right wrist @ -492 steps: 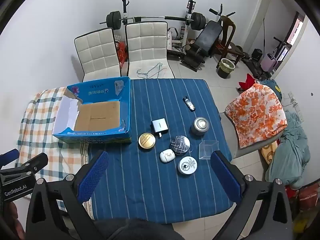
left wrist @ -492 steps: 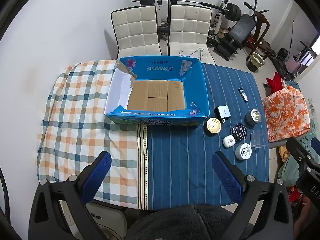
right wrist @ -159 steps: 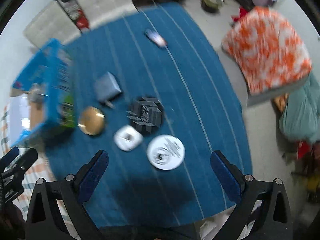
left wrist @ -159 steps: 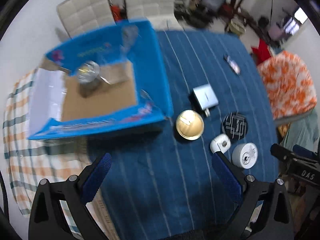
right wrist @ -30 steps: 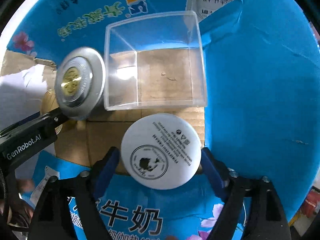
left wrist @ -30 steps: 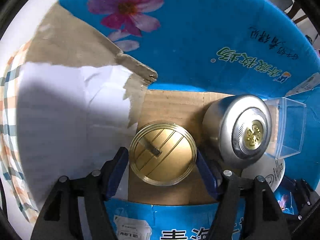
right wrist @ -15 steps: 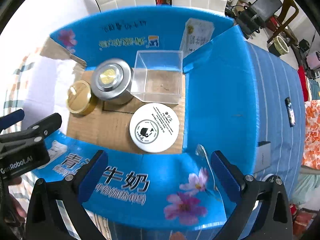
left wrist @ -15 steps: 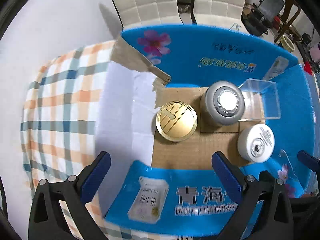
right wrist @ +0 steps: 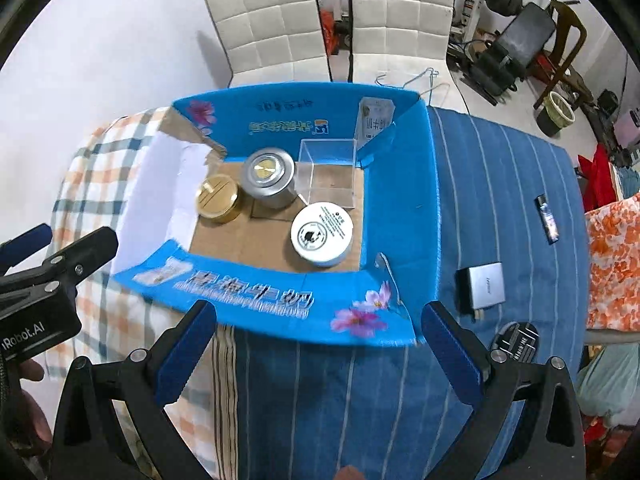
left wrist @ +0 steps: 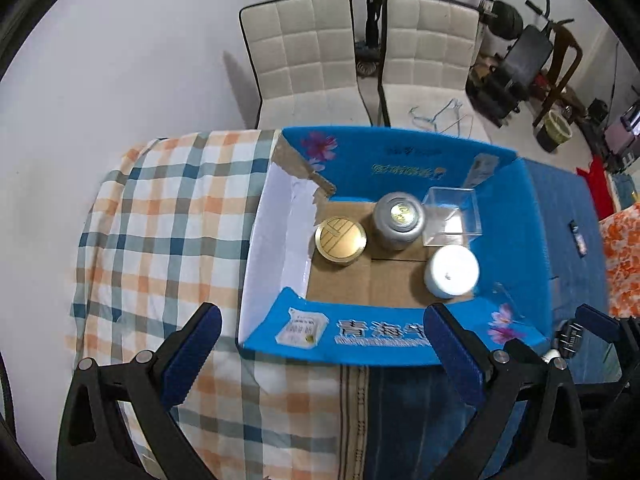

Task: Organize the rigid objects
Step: 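Lift both tools out of the blue box toward the remaining items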

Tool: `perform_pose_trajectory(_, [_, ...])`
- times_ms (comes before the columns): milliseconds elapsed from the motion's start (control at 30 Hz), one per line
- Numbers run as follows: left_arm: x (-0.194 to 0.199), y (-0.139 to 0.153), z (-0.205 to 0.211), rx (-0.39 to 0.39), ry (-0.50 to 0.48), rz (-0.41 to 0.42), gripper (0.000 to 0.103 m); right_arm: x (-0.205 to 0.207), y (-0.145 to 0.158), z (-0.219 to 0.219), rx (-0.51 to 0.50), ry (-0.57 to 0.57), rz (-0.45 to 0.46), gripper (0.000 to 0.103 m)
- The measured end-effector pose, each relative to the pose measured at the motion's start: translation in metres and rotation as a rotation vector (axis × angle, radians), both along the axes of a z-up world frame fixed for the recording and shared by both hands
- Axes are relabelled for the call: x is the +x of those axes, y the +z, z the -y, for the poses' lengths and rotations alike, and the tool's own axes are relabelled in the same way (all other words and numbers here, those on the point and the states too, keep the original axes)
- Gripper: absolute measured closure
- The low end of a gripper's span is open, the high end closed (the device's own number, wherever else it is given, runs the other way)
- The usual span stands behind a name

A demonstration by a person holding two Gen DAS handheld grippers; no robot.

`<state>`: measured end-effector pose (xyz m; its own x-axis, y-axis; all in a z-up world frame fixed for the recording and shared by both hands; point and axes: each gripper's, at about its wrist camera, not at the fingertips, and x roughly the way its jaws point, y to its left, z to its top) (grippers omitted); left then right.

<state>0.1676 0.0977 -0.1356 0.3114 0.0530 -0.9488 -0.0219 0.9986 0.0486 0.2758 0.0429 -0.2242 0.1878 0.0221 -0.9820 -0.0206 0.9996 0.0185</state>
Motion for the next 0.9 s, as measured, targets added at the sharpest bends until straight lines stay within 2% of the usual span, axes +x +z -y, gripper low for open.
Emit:
perform_pose_trajectory(167, [-0.024, 0.035, 0.009, -0.014, -0.002, 0.05, 0.0, -0.021, 0.048, 0.005, -0.002, 0.016, 0.06, 0.0])
perform_pose_trajectory(300, [-0.037, 0.051, 0.014, -0.028, -0.002, 0.073, 0.0, -0.036, 0.083, 0.01, 0.011, 0.021, 0.101, 0.0])
perform_pose_trajectory(467, [-0.054, 0.074, 0.02, -0.065, 0.004, 0.124, 0.0, -0.05, 0.104, 0.025, 0.058, 0.007, 0.102, 0.0])
perform_pose_trajectory(567, [-0.067, 0.079, 0.035, -0.02, -0.006, 0.198, 0.0, -0.061, 0.107, 0.053, 0.076, -0.032, 0.086, 0.0])
perform_pose_trajectory(633, [-0.073, 0.074, 0.051, -0.022, -0.009, 0.225, 0.0, -0.068, 0.101, 0.081, 0.041, -0.067, 0.06, 0.0])
perform_pose_trajectory(700, [-0.075, 0.059, 0.072, -0.054, -0.037, 0.207, 0.0, -0.075, 0.091, 0.11, 0.01, -0.11, 0.031, 0.0])
perform_pose_trajectory(800, [-0.072, 0.024, 0.108, -0.083, -0.091, 0.102, 0.0, -0.091, 0.07, 0.17, -0.053, -0.193, -0.029, 0.0])
perform_pose_trajectory(900, [-0.073, -0.019, 0.156, -0.118, -0.144, -0.003, 0.0, -0.098, 0.035, 0.225, -0.099, -0.252, -0.084, 0.0])
